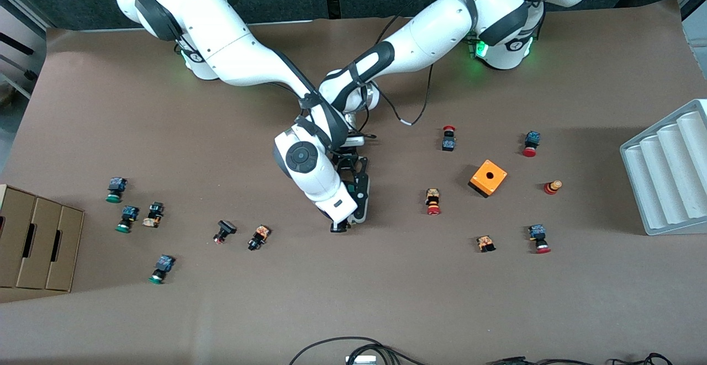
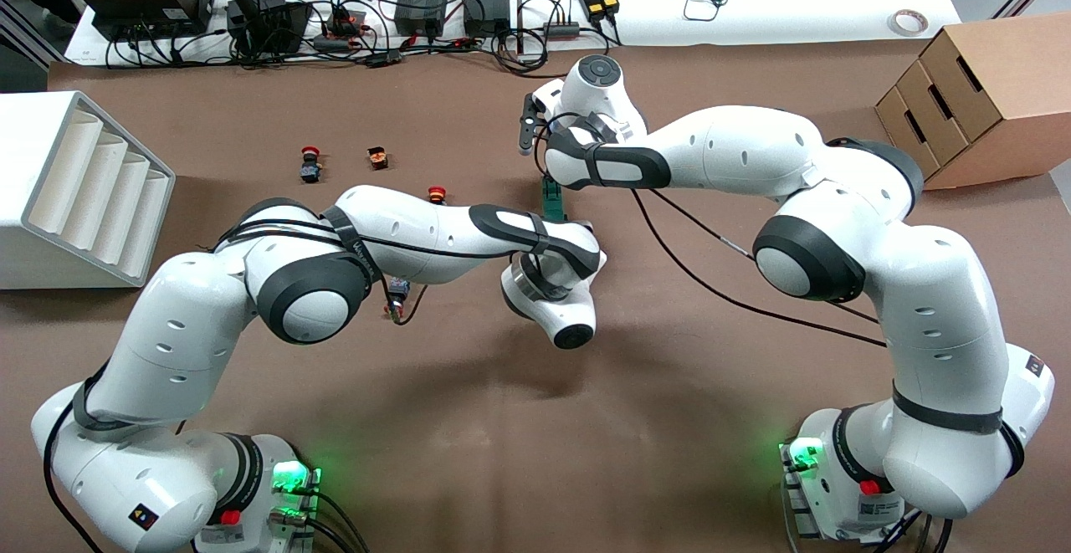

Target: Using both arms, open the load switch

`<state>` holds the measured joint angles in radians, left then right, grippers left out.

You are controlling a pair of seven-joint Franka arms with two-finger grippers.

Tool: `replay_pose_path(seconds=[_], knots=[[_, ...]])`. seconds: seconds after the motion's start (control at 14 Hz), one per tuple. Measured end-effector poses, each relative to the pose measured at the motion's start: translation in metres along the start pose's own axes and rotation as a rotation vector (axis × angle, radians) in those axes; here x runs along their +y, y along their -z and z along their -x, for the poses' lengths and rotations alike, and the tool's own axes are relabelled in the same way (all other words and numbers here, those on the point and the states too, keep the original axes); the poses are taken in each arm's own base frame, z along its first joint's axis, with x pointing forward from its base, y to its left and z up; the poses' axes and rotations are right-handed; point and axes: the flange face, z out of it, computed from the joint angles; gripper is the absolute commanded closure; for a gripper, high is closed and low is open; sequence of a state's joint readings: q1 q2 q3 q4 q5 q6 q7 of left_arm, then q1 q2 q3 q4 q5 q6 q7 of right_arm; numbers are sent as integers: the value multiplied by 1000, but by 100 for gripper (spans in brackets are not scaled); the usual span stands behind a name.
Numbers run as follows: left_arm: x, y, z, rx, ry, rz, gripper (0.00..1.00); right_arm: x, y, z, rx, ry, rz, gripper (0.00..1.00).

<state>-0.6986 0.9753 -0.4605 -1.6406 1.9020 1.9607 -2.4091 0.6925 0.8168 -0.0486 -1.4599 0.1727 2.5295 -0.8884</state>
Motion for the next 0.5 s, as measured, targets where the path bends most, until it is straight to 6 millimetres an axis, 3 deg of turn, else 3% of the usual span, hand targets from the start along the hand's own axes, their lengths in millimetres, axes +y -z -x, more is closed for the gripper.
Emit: replay_pose_path(seconds=[0.5], knots=[[-2,0,13,72,-1,6,60,-2,-1,-1,-1,1,-1,62]])
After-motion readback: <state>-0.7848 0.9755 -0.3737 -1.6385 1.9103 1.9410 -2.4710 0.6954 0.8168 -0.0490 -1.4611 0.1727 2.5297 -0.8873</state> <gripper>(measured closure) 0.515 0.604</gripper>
